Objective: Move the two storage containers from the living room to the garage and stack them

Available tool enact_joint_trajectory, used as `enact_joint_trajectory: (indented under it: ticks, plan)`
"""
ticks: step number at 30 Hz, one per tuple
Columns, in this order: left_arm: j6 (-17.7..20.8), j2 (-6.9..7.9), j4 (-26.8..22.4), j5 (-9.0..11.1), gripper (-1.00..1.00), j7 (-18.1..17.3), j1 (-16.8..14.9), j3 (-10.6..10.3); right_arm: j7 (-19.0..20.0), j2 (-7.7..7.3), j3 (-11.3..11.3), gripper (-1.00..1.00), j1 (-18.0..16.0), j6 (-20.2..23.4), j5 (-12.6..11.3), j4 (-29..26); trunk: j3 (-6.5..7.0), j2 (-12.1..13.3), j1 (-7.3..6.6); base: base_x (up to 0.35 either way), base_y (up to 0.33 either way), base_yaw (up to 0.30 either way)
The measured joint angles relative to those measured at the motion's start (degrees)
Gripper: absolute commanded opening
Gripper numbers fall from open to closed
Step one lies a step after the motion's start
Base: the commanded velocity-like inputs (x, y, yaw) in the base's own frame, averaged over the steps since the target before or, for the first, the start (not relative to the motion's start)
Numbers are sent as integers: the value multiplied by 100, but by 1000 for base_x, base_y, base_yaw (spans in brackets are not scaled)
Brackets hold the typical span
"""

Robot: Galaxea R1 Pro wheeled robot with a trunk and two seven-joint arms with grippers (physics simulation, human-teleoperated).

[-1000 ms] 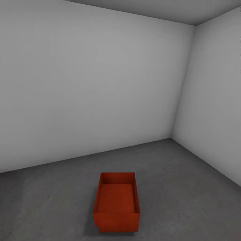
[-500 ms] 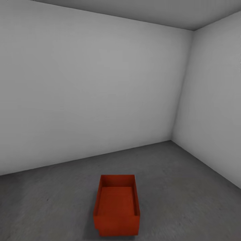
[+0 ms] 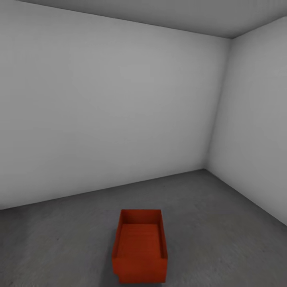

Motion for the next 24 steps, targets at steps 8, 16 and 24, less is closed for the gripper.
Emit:
enact_joint_trajectory:
  ticks: [8,16,24]
  plan:
    - [0,0,1,1,100,0,-1,0,-1,1,6,100,1,-2,-4,-1,17,0,0,0,0,165]
    - [-1,0,2,0,100,0,-1,0,-4,13,7,100,1,-2,-21,-2,61,0,0,0,0,11]
    - [-1,0,2,0,100,0,1,0,-4,19,7,100,1,-2,-22,-2,134,-1,0,0,0,0]
